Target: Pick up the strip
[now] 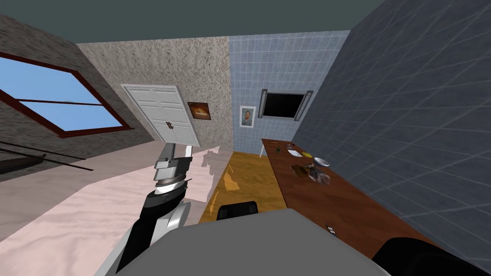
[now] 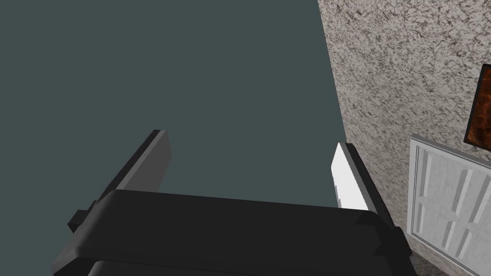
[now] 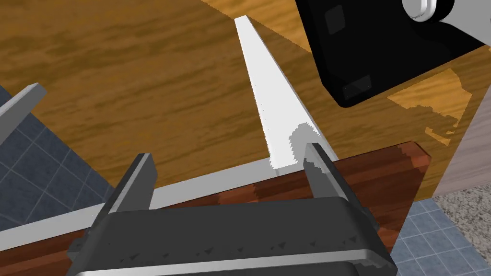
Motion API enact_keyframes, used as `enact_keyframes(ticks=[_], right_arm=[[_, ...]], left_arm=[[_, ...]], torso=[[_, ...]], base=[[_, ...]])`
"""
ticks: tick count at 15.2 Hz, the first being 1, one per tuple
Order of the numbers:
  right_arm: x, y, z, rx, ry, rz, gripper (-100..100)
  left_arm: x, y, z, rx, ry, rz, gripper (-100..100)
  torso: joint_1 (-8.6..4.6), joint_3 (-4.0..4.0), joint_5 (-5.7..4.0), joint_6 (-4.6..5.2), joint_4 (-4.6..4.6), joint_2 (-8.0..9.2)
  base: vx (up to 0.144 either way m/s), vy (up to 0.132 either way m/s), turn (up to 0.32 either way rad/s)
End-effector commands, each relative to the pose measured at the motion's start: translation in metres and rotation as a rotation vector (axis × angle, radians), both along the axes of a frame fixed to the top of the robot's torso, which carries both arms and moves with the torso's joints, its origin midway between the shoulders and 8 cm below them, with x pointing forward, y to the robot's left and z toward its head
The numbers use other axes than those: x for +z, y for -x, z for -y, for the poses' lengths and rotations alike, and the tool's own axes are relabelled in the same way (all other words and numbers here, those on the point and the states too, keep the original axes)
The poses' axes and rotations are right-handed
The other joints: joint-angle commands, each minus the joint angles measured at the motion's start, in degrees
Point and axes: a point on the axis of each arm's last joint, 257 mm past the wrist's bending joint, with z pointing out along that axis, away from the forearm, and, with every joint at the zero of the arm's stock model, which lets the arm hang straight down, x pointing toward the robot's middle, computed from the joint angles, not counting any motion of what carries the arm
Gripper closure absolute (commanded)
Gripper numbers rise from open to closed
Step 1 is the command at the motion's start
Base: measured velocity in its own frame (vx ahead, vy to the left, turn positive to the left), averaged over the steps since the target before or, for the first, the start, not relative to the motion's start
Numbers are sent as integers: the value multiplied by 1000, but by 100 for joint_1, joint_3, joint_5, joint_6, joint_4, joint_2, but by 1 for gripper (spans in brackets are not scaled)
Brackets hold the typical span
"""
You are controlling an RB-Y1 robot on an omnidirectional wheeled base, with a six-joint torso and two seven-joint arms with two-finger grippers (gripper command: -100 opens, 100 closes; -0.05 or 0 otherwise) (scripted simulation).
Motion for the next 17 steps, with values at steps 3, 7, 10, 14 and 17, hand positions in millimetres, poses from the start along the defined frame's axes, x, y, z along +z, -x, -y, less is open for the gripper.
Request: enact_keyframes(ticks=[3, 7, 10, 14, 17], right_arm=[[12, 24, 24, 34, 49, -52, -100], [26, 38, 57, 87, 110, -101, -100], [30, 37, 75, 118, 144, -114, -100], [18, 27, 73, 118, 151, -102, -100], [5, 19, 66, 113, 152, -93, -100]], left_arm=[[0, 0, 0, 0, 0, 0, 0], [0, 0, 0, 0, 0, 0, 0], [0, 0, 0, 0, 0, 0, 0], [0, 0, 0, 0, 0, 0, 0], [0, 0, 0, 0, 0, 0, 0]], torso=[[5, 3, 0, 3, 1, 7], [8, 11, 1, 0, 5, 19], [-10, -3, -3, -2, 0, -7], [5, 6, -1, 5, 1, 14], [21, 52, 1, 10, 20, 94]], base=[[166, -32, 118], [155, -34, 186], [233, -96, 206], [136, -67, 113], [-65, -40, 27]])
